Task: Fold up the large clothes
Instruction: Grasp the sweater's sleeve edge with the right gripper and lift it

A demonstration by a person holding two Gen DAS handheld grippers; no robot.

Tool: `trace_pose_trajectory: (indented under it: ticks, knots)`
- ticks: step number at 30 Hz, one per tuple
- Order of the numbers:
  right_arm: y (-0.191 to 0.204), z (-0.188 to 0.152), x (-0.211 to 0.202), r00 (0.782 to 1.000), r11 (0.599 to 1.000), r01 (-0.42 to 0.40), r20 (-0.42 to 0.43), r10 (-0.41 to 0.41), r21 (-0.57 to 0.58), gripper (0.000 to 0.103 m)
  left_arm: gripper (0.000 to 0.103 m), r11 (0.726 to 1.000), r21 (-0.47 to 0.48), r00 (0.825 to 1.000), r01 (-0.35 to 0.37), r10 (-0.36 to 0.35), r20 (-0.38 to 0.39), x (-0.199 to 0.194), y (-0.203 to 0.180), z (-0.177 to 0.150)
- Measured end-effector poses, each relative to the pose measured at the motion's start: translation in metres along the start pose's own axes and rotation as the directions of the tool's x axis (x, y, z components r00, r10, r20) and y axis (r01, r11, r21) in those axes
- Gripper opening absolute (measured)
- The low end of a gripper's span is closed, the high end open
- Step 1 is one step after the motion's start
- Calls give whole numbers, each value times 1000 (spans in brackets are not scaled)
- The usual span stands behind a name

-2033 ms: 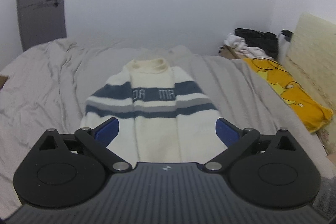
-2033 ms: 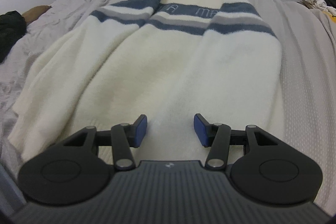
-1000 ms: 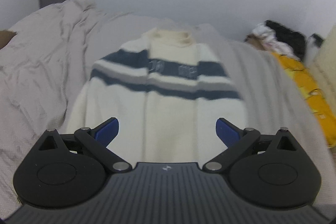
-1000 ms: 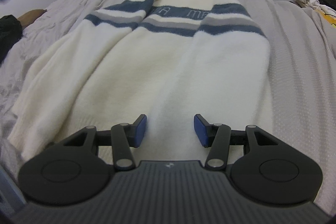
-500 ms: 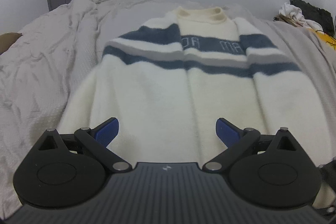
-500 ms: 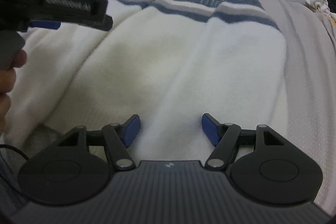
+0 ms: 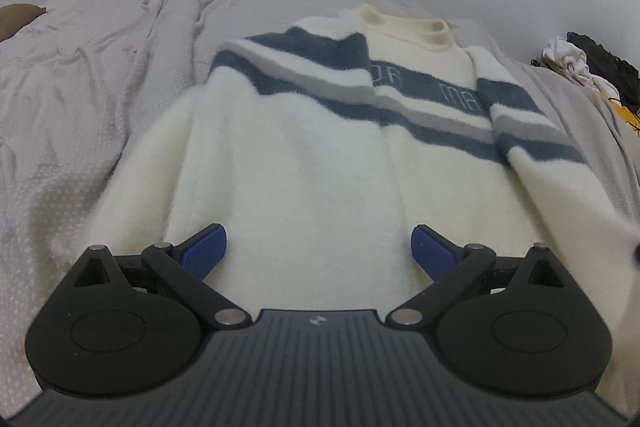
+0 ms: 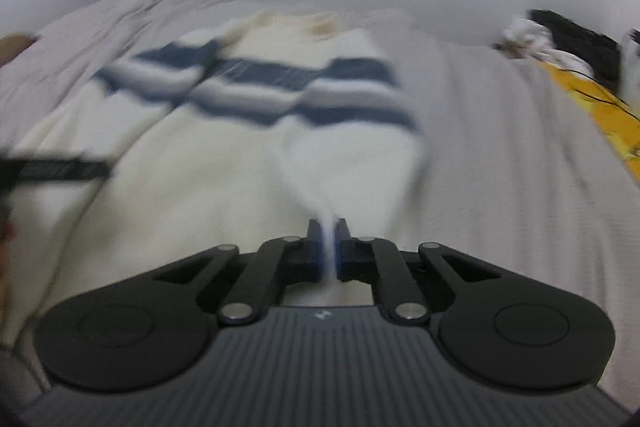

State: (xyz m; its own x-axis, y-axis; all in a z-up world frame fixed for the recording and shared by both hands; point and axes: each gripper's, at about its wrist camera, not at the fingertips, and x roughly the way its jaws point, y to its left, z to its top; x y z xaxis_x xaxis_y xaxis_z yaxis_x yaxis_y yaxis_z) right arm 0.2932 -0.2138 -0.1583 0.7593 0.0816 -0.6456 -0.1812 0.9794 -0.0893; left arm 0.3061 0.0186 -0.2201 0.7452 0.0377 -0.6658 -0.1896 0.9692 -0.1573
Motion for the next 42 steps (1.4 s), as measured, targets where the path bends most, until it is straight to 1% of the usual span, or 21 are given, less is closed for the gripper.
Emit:
trace_pose_trajectory:
  ticks: [3, 5, 7, 9, 11, 12, 14, 17, 18, 20, 21, 24, 28, 29, 31, 33, 36, 39, 42]
  knots:
    - [-32, 24, -1, 997, 997, 69, 37, -69, 18, 8, 101, 1000, -16, 1000, 4, -4, 6, -2, 1, 0]
    - [-52, 47, -2, 986, 990, 139, 99, -137, -11, 8, 101, 1000, -25, 1000, 11, -11, 10, -4, 2, 0]
    - [-79, 77, -3, 963, 975, 223, 160, -217, -17, 8, 101, 999, -36, 1000, 16, -16, 13, -5, 3, 0]
    - [-106, 110, -2, 945, 964, 266, 192, -265, 21, 8, 101, 998, -52, 999, 27, -26, 22, -8, 5, 0]
    - [-133, 142, 1, 916, 944, 326, 232, -328, 47, 8, 101, 997, -64, 999, 38, -36, 28, -9, 6, 1]
    - [-146, 158, 6, 895, 930, 365, 255, -365, 51, 8, 101, 997, -66, 998, 44, -42, 36, -10, 6, 2]
    - [-168, 182, 20, 865, 905, 421, 275, -420, 56, 8, 101, 997, -61, 998, 45, -42, 54, -11, 5, 3]
    - [-206, 209, 55, 826, 866, 492, 265, -497, 88, 8, 101, 998, -48, 996, 48, -44, 79, -12, 4, 5]
    - [-218, 215, 71, 815, 853, 514, 256, -520, 94, 8, 101, 998, -40, 995, 49, -45, 90, -12, 3, 6]
    - [-243, 220, 105, 785, 815, 570, 226, -577, 104, 8, 101, 998, -24, 993, 50, -48, 109, -12, 1, 8]
    - [-257, 221, 124, 774, 799, 589, 199, -601, 122, 8, 101, 999, -10, 991, 51, -49, 122, -12, -1, 9]
    - [-305, 210, 172, 757, 758, 625, 93, -647, 187, 8, 101, 999, 31, 988, 34, -38, 152, -6, -7, 11]
    - [-362, 183, 227, 749, 722, 646, -21, -662, 247, 8, 101, 999, 41, 988, 35, -41, 149, 11, -13, 18]
    - [-371, 175, 236, 752, 721, 645, -42, -658, 255, 8, 101, 999, 40, 989, 34, -39, 141, 17, -14, 20]
    - [-388, 162, 257, 771, 730, 623, -64, -633, 281, 8, 101, 999, 44, 992, 24, -30, 126, 28, -16, 24]
    - [-393, 154, 266, 791, 745, 596, -59, -609, 300, 10, 101, 999, 40, 993, 14, -18, 114, 39, -16, 25]
    - [-394, 147, 279, 805, 762, 575, -39, -592, 299, 11, 101, 1000, 28, 997, 0, -2, 80, 53, -15, 26]
    - [-388, 149, 276, 811, 770, 561, -14, -585, 305, 12, 101, 999, 44, 996, -8, 4, 84, 55, -17, 26]
    - [-380, 156, 261, 824, 778, 532, 9, -567, 335, 13, 101, 999, 47, 995, -20, 15, 102, 51, -18, 25]
